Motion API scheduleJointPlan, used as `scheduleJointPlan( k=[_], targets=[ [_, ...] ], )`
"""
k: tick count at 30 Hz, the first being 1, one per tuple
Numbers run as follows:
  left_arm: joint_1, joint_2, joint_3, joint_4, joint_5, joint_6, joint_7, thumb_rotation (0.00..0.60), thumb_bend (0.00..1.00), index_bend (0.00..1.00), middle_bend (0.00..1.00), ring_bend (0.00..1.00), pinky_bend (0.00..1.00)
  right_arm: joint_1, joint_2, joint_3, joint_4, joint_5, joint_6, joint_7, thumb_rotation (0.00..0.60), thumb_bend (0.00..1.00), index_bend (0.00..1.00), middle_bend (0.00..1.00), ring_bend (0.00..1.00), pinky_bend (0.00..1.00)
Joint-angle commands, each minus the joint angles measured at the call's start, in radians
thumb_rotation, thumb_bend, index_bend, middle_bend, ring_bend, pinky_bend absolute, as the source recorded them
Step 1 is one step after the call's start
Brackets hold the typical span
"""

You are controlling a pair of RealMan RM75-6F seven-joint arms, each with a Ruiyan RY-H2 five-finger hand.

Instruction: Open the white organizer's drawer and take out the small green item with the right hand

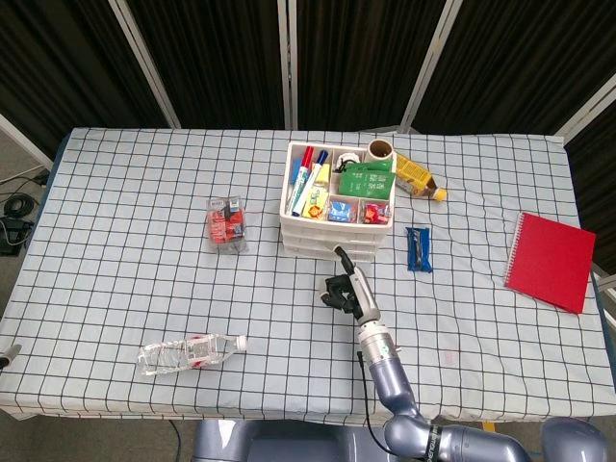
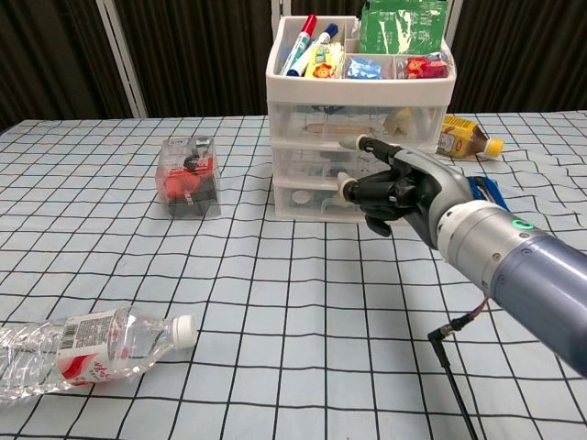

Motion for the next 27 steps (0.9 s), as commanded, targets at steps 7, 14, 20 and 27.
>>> scheduleJointPlan(
  k=[7,14,20,27],
  targets=[
    [0.000,0.005,-0.003,0.004,-0.005,-0.003,-0.017,0.600,0.00,0.00,0.00,0.00,0.00,0.026,-0.027,0.027,0.023,0.014,-0.004,-0.035,0.600,0.49,0.15,0.92,0.97,0.88],
    [0.002,0.009,-0.002,0.005,-0.003,0.001,-0.028,0.600,0.00,0.00,0.00,0.00,0.00,0.039,-0.030,0.049,0.038,0.035,-0.016,-0.049,0.600,0.49,0.15,0.92,0.97,0.88],
    [0.001,0.010,-0.002,0.006,-0.003,-0.003,-0.032,0.600,0.00,0.00,0.00,0.00,0.00,0.042,-0.032,0.055,0.046,0.038,-0.016,-0.052,0.600,0.49,0.15,0.92,0.97,0.88],
    [-0.001,0.009,-0.001,0.005,-0.004,-0.007,-0.030,0.600,0.00,0.00,0.00,0.00,0.00,0.053,-0.036,0.067,0.057,0.053,-0.030,-0.056,0.600,0.49,0.15,0.92,0.97,0.88]
  ],
)
